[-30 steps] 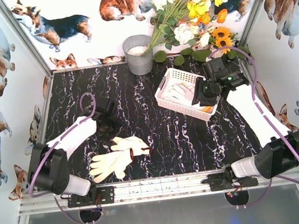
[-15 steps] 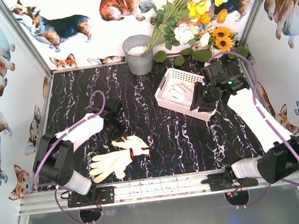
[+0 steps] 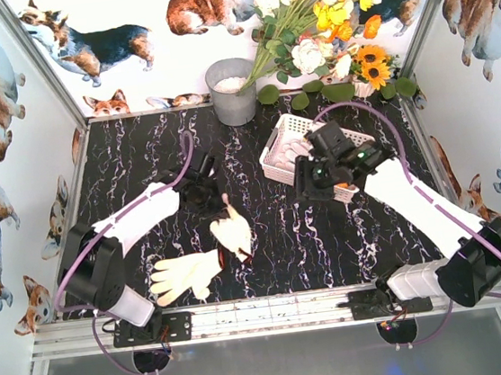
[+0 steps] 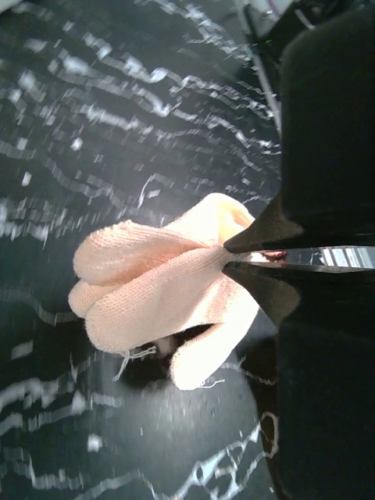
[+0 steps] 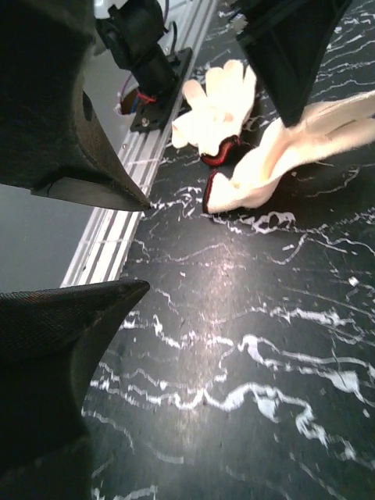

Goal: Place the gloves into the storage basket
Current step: Move the glove to the center of the board.

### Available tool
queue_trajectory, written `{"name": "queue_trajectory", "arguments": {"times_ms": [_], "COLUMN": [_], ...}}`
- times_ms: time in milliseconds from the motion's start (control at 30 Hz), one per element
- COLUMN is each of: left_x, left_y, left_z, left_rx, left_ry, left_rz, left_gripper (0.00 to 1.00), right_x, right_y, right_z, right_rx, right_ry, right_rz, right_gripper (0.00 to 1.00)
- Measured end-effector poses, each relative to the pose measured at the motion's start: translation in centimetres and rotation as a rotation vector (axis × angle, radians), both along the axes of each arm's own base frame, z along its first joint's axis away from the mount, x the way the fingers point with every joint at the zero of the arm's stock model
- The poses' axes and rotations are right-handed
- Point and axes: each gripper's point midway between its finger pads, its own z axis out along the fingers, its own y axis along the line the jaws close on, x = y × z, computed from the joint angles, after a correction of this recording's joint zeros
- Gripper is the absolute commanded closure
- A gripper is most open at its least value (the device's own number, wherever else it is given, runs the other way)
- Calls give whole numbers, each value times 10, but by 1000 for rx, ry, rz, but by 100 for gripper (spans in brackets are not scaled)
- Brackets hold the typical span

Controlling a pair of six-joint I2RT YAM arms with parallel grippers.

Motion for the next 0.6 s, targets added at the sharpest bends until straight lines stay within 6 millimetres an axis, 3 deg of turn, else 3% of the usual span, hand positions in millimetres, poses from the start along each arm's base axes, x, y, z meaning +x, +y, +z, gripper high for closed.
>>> {"name": "queue_trajectory", "arguments": {"times_ms": [133,233,267,300,367,433,600], "left_x": [-8,-12,-14,-16,-17,-15,-14], "left_y": [-26,-45,-51,-54,-58,-56,-39], "left_z": [19,28,29,30,29,28,33], "left_rx": [-61,-84,-93,-98,-101,-94,-75], "left_ry": [-63,-107,-114,-116,-118,-119,-139], "left_rz": [-125,-200,-218,-228,-229,-198,-89], "left_gripper": [98,80,70,53,42,37,38], "right_x": [-8,-15,-17,-18,-20,-20,-17], "right_y": [19,28,31,33,37,42,54], "right_z": [-22,-40,-45,-49,-55,-56,-62], "right_rx": [51,62,65,67,67,70,68], "right_ry": [50,92,104,111,124,127,119], "right_rz": [-15,-32,-39,-41,-47,-51,-58], "right_gripper": [54,54,54,54,54,54,54]}}
